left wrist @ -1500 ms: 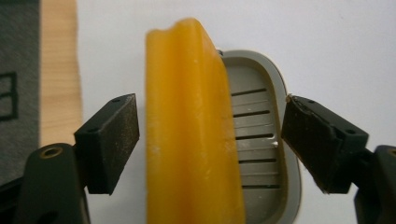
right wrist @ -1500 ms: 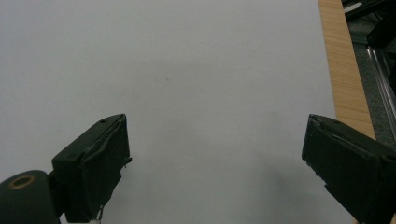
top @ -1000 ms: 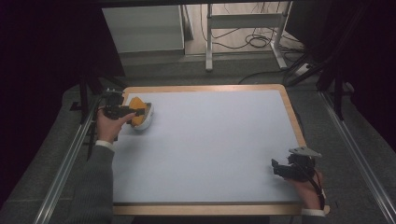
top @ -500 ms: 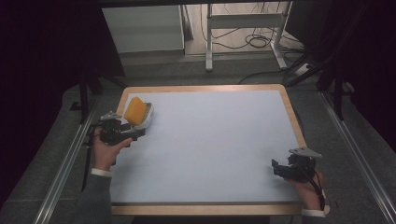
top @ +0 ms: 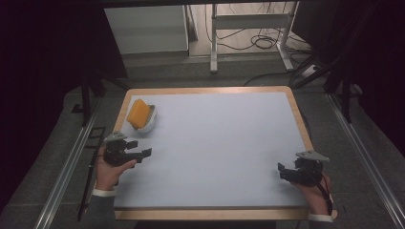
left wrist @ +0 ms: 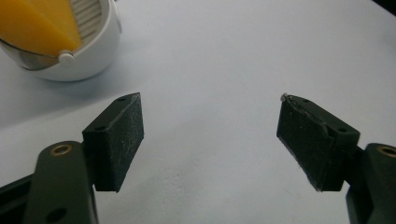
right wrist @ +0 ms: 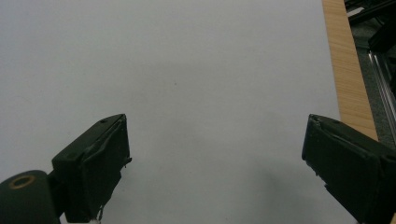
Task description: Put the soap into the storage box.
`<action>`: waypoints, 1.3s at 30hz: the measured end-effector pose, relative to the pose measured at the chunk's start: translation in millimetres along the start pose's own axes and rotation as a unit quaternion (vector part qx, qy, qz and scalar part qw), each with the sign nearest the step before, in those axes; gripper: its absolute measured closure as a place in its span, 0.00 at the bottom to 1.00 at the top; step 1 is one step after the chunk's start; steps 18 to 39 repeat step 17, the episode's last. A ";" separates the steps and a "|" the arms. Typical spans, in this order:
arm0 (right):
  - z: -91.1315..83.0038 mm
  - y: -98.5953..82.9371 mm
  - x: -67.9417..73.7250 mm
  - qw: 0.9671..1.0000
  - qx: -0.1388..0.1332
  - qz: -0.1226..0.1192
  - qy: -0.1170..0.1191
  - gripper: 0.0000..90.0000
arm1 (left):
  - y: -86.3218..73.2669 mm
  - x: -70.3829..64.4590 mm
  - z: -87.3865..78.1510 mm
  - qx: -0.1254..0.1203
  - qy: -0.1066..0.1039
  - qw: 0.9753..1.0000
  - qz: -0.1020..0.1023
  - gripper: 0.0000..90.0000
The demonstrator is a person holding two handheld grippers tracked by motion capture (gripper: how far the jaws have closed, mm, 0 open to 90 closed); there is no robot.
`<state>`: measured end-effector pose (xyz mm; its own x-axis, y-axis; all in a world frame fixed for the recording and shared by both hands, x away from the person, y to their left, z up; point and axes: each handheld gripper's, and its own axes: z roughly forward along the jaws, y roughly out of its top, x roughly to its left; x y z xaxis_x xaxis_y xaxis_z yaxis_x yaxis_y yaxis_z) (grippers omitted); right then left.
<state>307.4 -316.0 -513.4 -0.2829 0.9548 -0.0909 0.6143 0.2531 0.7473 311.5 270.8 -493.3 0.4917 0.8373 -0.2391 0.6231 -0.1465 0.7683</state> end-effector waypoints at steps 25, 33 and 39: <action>-0.2 0.6 0.9 1.000 -0.001 -0.002 0.000 0.08 | -2.6 -3.9 5.0 0.006 0.000 1.000 0.004 0.24; -0.2 0.6 0.9 1.000 -0.001 -0.002 0.000 0.08 | -2.6 -3.9 5.0 0.006 0.000 1.000 0.004 0.24; -0.2 0.6 0.9 1.000 -0.001 -0.002 0.000 0.08 | -2.6 -3.9 5.0 0.006 0.000 1.000 0.004 0.24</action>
